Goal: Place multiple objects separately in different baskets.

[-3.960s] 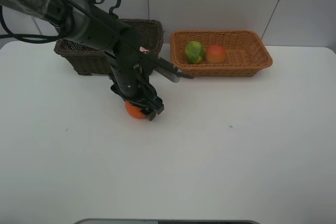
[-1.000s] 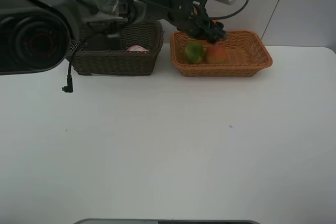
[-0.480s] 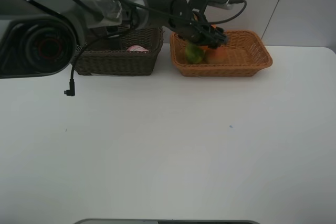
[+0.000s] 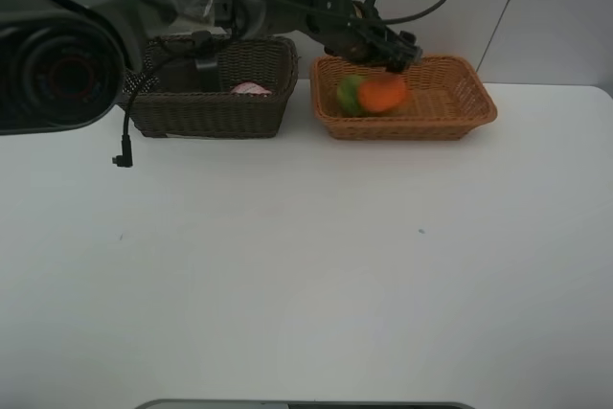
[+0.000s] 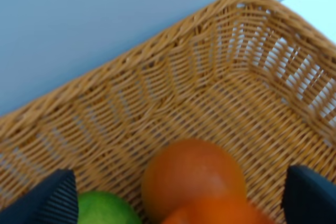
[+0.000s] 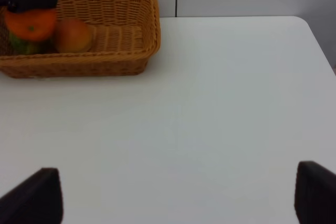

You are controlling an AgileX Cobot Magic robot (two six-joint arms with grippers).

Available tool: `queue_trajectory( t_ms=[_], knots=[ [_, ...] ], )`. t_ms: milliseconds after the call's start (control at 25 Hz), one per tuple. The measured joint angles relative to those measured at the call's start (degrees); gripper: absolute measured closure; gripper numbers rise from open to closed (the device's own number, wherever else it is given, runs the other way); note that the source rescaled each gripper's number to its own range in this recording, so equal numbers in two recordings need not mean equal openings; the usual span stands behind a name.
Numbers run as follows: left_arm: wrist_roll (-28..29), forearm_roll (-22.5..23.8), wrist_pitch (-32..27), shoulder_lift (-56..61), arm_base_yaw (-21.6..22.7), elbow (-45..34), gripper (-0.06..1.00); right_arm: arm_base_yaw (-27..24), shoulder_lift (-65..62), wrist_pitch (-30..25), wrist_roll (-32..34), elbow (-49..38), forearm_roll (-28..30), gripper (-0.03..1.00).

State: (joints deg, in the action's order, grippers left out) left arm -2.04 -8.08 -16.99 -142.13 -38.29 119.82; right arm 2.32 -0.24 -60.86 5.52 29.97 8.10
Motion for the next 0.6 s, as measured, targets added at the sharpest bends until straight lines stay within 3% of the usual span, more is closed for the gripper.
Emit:
queue_trajectory(
  t_ms=[360,600],
  knots=[
    [0.0,2.0,-10.2,5.1,0.0,0.1,-0.06,0.0,0.0,0.0,0.0,0.0,0.0,0.09],
    [0.5,2.2,-22.1,10.2,1.7,0.1,-0.06,0.0,0.0,0.0,0.0,0.0,0.0,0.09]
  ],
)
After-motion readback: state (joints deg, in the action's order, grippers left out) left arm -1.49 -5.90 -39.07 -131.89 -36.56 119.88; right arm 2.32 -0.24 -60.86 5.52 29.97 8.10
